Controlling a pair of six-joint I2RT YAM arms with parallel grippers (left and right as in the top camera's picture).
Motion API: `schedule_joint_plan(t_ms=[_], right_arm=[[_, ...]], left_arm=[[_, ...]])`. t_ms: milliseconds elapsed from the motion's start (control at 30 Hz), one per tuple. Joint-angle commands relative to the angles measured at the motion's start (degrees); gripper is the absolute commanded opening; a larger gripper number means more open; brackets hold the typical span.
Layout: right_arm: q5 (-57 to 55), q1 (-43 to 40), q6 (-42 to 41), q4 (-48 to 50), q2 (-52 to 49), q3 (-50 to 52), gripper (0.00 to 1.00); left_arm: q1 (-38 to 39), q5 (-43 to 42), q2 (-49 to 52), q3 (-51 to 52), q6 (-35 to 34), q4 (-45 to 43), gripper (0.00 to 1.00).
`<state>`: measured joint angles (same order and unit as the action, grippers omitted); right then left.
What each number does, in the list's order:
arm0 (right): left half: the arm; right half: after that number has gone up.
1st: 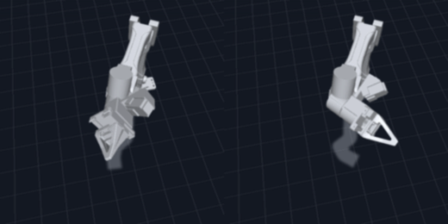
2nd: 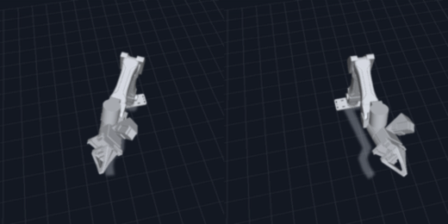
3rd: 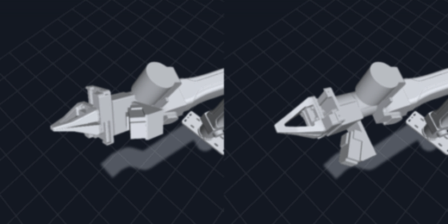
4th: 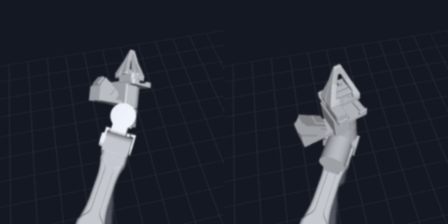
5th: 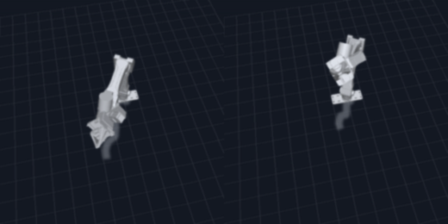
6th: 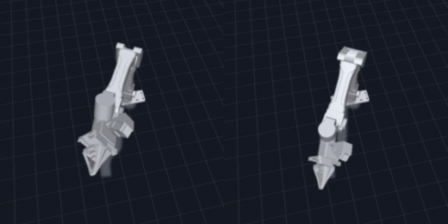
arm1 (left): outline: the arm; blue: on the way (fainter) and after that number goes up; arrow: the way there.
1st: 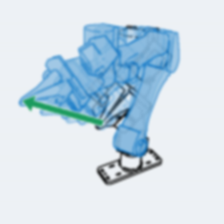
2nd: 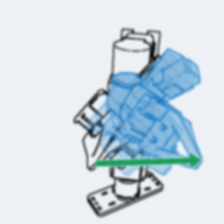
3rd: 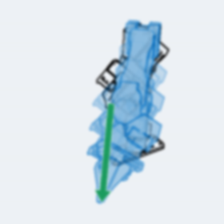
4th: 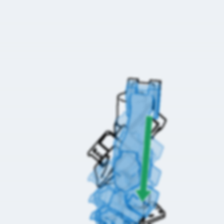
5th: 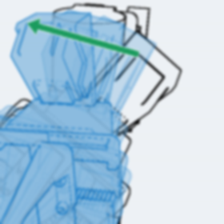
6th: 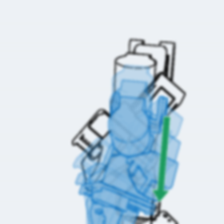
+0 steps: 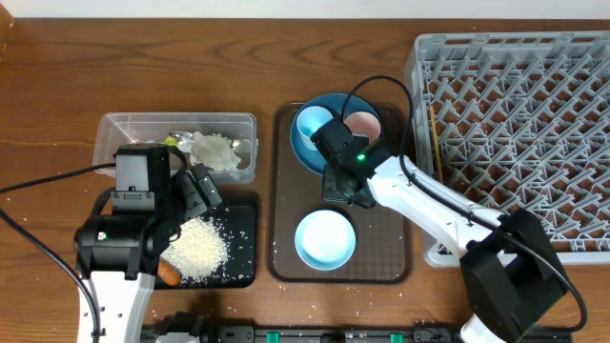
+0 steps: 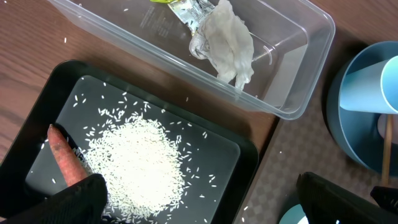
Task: Sort waste into correct bins and load items into the dishwasher rack
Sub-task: 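Move the right gripper back to the blue plate and grasp the other chopstick, then carry the second chopstick right into the dish rack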
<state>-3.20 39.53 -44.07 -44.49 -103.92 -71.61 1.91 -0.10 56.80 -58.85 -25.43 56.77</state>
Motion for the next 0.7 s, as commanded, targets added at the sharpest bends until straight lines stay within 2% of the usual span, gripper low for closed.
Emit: schedule_joint_plan(t_ms=[0, 300, 533, 667], right_arm=[[-0.37, 0.04, 0.87, -0.09, 0.55, -0.04, 0.01], [-0.15, -1.2, 8.48, -0.81, 11.96, -0.81, 0.01], [-0.5, -4.24, 12.76, -6.54, 24.81, -0.81, 0.01], [-0.59, -8.04, 18.64, -10.4, 30.4, -0.81, 0.01]], left_arm=[[-0.35, -0.37, 0.07, -0.68, 0.52, 0.15, 1.0], [-0.35, -0.37, 0.07, -0.68, 0.52, 0.15, 1.0], [-0.35, -0.37, 0.07, -0.68, 0.52, 0.15, 1.0], [-0.35, -0.37, 0.07, -0.68, 0.52, 0.15, 1.0]])
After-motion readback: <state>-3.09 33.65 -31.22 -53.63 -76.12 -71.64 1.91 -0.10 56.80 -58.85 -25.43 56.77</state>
